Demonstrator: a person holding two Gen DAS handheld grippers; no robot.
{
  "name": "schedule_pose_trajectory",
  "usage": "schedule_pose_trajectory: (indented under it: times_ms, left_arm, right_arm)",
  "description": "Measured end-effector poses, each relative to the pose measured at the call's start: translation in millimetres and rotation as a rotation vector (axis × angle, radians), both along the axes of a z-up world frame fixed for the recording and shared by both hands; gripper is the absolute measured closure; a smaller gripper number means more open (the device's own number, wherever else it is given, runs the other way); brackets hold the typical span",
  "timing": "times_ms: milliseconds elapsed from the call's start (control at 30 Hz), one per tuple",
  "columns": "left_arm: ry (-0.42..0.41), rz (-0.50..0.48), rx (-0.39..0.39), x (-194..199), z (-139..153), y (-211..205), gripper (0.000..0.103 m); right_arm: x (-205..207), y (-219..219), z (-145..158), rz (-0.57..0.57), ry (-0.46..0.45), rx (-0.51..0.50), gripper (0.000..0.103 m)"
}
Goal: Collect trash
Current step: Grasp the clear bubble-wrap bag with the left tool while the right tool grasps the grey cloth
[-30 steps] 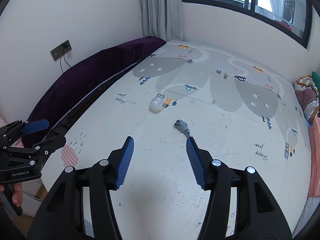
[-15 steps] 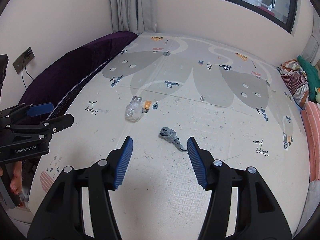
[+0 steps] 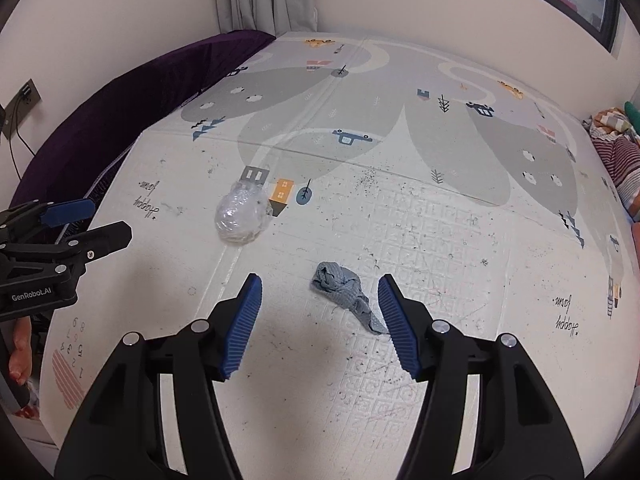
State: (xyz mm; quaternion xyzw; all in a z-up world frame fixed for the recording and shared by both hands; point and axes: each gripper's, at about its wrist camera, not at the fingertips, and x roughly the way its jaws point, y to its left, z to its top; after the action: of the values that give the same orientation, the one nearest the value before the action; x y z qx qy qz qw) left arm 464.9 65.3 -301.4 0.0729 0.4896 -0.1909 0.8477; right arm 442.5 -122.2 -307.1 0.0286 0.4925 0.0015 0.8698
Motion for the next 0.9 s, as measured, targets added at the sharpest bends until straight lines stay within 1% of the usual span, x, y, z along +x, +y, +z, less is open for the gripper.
schedule_pose_trajectory:
  times_ms: [233,333,467,500,533,567,633,767,900]
  left_arm:
    - [0.009,-0.016,-0.002,32,-45,-23,0.026]
    - [0.017,-0.026,0.01,48,-67,-32,0.026]
    - [0.03,-0.019,0.017,66,-94,-40,0.026]
    - [0.034,-0.014,0.014,70,-100,-41,0.028]
    - [0.041,-0.009,0.012,73,-108,-41,0.034]
    - [0.054,-0.004,0.011,76,-114,-42,0.047]
    - [0.074,0.004,0.014,80,-124,-42,0.058]
    - [0.061,-0.006,-0.007,78,-132,-39,0.07]
    - [0.046,-0.024,-0.024,73,-128,-34,0.076]
  right_arm:
    - [23,-11,-52,0.006,0.023,-0.001,0.045]
    - [29,-15,-74,0.007,0.032,-0.006,0.045]
    - [37,-20,-101,0.006,0.047,-0.01,0.045]
    - [38,-22,-106,0.005,0.049,-0.01,0.045]
    - [39,-23,-112,0.003,0.051,-0.012,0.045]
    - [40,-23,-118,0.003,0.056,-0.013,0.045]
    - [43,-25,-130,0.002,0.066,-0.012,0.045]
    - [47,-25,-150,0.01,0.084,-0.016,0.045]
    - [48,-23,-162,0.014,0.099,-0.018,0.045]
